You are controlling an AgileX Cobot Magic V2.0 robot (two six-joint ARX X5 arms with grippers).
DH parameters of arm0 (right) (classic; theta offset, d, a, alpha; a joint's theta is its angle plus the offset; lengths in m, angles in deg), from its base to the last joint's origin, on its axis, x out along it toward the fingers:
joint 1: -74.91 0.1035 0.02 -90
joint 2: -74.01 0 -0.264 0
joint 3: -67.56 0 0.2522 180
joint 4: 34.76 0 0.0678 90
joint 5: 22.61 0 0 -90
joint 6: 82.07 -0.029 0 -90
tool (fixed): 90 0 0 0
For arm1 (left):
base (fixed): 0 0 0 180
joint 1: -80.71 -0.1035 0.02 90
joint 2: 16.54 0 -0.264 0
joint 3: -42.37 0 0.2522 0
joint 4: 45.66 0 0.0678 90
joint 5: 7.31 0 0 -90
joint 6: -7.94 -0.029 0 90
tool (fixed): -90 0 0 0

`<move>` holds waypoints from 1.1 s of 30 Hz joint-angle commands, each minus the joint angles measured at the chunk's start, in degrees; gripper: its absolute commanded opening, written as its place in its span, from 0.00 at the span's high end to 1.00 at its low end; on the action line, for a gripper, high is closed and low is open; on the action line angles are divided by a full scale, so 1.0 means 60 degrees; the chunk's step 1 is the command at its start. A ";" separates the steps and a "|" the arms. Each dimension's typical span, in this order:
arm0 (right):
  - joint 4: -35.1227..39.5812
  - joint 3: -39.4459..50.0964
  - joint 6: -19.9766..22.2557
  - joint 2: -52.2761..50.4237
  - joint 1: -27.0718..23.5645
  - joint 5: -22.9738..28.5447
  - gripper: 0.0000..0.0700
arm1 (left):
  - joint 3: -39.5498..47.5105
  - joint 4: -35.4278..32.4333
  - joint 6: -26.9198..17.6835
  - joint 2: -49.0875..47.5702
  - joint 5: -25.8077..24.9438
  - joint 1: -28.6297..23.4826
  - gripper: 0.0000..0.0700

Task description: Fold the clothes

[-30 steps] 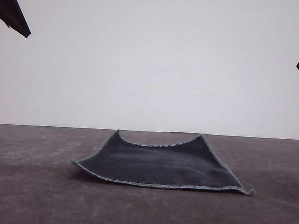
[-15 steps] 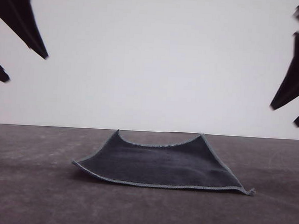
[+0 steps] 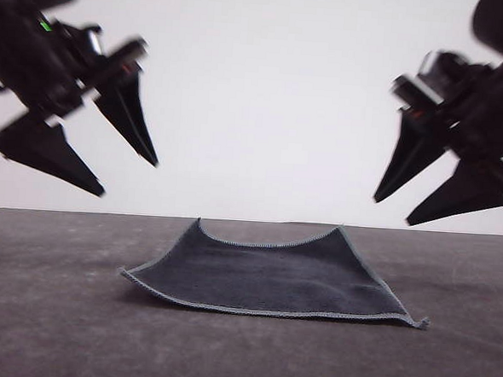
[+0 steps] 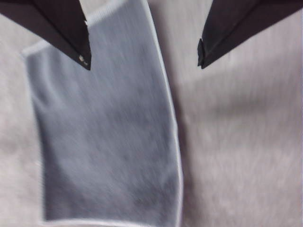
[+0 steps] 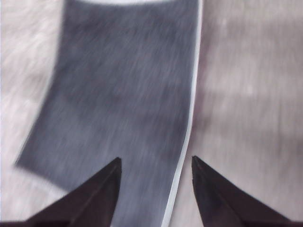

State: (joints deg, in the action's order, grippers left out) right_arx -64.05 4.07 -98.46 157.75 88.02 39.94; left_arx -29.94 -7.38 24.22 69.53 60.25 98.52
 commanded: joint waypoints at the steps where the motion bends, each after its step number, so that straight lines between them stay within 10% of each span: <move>1: 0.0092 -0.0579 0.0151 0.0682 -0.0009 -0.0036 0.57 | -0.0606 -0.0087 -0.0268 0.0680 -0.0025 0.0033 0.38; 16: 0.0221 -0.3825 0.0285 0.4171 -0.0727 -0.0876 0.52 | -0.4459 -0.0001 -0.0459 0.4750 -0.0058 0.0025 0.38; 33: 0.1047 -0.4359 -0.0212 0.5446 -0.0651 -0.1931 0.52 | -0.5003 -0.0683 -0.0272 0.5725 -0.0583 0.0022 0.38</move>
State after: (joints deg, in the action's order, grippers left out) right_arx -58.54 -20.86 -99.00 189.16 83.80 28.51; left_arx -58.56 -11.04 22.56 102.09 57.15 98.47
